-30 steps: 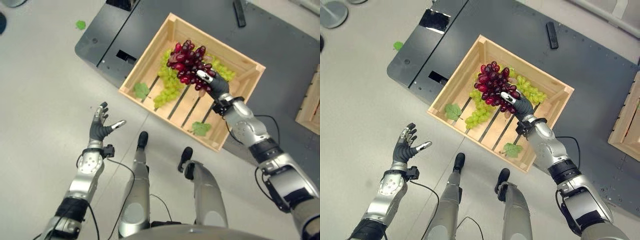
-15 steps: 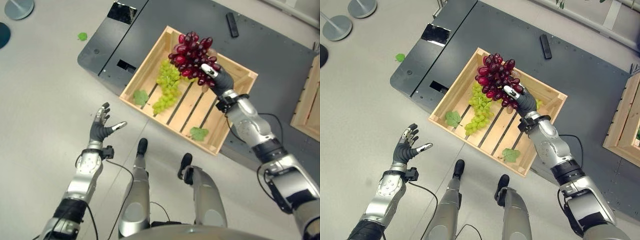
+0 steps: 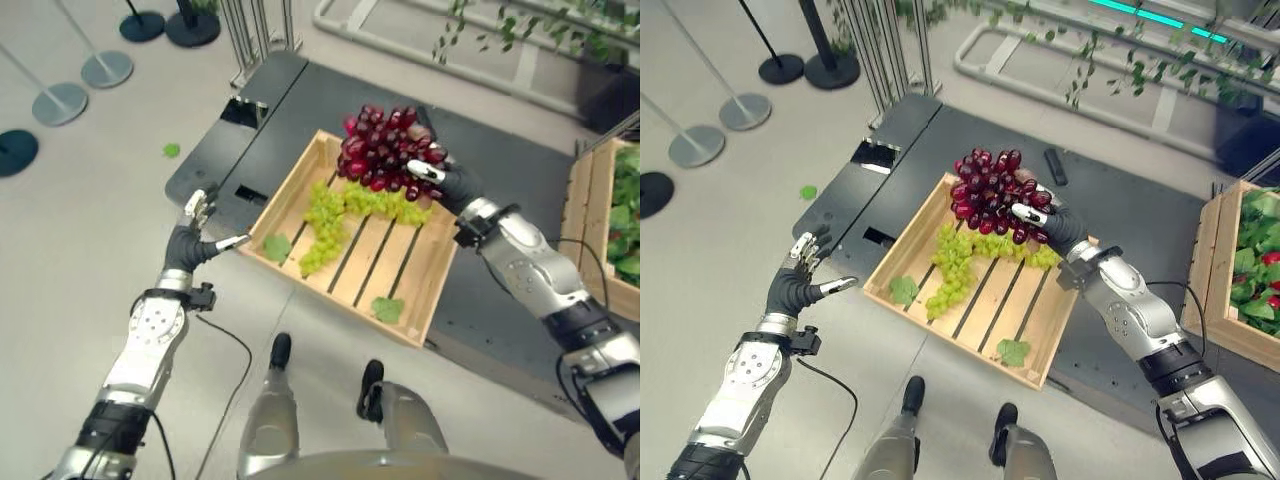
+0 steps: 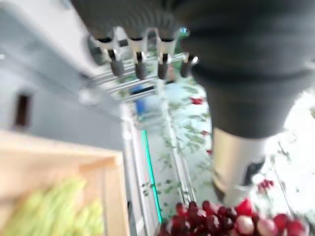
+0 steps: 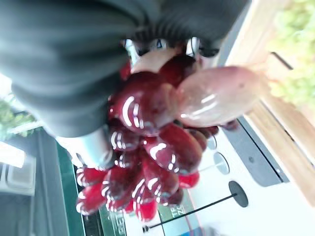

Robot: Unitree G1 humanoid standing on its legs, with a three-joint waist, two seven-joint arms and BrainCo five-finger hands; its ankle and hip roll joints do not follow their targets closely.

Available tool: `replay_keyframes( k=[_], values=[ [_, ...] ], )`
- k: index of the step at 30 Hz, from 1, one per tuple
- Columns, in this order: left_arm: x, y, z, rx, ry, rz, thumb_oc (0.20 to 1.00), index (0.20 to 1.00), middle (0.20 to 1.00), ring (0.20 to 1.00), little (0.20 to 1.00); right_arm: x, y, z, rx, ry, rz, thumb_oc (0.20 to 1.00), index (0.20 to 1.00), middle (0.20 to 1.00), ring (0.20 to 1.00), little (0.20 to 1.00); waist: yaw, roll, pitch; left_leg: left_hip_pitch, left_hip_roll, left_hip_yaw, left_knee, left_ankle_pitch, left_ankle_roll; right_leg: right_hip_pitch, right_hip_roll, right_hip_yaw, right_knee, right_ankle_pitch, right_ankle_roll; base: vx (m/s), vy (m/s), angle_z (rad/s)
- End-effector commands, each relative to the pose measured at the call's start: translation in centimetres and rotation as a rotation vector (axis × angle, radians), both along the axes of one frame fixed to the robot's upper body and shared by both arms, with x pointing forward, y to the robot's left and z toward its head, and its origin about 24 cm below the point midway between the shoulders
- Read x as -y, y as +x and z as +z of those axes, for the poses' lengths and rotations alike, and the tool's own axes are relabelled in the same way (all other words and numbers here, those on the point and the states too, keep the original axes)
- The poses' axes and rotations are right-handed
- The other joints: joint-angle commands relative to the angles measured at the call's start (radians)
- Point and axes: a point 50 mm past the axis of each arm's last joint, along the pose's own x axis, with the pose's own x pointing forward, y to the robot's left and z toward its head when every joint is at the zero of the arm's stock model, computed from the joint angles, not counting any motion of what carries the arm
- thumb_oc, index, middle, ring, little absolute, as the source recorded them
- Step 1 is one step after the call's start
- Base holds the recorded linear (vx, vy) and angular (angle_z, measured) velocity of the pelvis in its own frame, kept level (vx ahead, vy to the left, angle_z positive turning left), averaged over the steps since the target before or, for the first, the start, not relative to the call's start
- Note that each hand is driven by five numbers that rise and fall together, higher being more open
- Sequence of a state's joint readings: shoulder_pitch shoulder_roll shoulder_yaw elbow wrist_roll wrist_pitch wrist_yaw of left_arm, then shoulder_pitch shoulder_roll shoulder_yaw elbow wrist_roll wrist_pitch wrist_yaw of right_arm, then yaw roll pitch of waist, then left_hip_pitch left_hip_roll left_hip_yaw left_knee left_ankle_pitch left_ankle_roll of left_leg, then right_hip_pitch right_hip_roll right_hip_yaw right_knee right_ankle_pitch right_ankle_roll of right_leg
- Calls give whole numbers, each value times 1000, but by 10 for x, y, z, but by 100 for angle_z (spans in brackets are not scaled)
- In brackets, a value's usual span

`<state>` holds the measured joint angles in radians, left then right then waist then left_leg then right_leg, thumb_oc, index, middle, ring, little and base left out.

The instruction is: Pick up the fruits from the basket on one side to the basket on the other side

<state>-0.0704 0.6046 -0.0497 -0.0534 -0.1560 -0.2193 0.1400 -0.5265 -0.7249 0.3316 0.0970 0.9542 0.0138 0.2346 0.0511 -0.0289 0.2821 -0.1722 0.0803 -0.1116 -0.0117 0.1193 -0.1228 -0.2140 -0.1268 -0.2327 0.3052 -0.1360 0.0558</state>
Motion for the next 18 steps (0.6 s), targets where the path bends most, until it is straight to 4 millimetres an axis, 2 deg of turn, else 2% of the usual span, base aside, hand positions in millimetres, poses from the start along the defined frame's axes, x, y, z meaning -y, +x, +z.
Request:
replay_keyframes(
  k=[1, 3, 8, 12, 18],
  values=[
    [1, -3, 28, 146, 118, -2, 1000, 1000, 1000, 1000, 1000, -27, -9, 25, 127, -5, 159, 200, 200, 200, 200, 200, -27, -62, -89, 81, -29, 26, 24, -119, 44, 59, -16, 6, -149, 102, 97, 67, 8, -4],
    [4, -1, 46, 220, 209, -12, 1000, 1000, 1000, 1000, 1000, -28, -13, 17, 92, -49, 196, 200, 200, 200, 200, 200, -36, -63, -108, 98, -27, 32, 14, -123, 44, 77, -11, 8, -165, 103, 98, 69, 6, -8],
    [8, 5, 64, 292, 314, -20, 1000, 1000, 1000, 1000, 1000, -33, -18, 11, 61, -105, 264, 200, 200, 200, 200, 200, -43, -68, -129, 115, -23, 40, 4, -127, 45, 91, -5, 14, -182, 105, 99, 40, 5, -3],
    [11, 10, 74, 323, 378, -29, 1000, 1000, 1000, 1000, 1000, -43, -23, 4, 35, -116, 326, 200, 200, 200, 200, 200, -50, -72, -142, 125, -19, 47, -4, -128, 44, 100, 1, 20, -193, 107, 98, 30, -5, -5],
    [21, 16, 84, 351, 498, -76, 1000, 1000, 1000, 1000, 1000, -68, -33, 4, 33, -112, 461, 200, 200, 200, 200, 200, -60, -82, -152, 132, -14, 53, -10, -130, 43, 101, 7, 29, -199, 108, 99, 9, -6, -4]
  ],
)
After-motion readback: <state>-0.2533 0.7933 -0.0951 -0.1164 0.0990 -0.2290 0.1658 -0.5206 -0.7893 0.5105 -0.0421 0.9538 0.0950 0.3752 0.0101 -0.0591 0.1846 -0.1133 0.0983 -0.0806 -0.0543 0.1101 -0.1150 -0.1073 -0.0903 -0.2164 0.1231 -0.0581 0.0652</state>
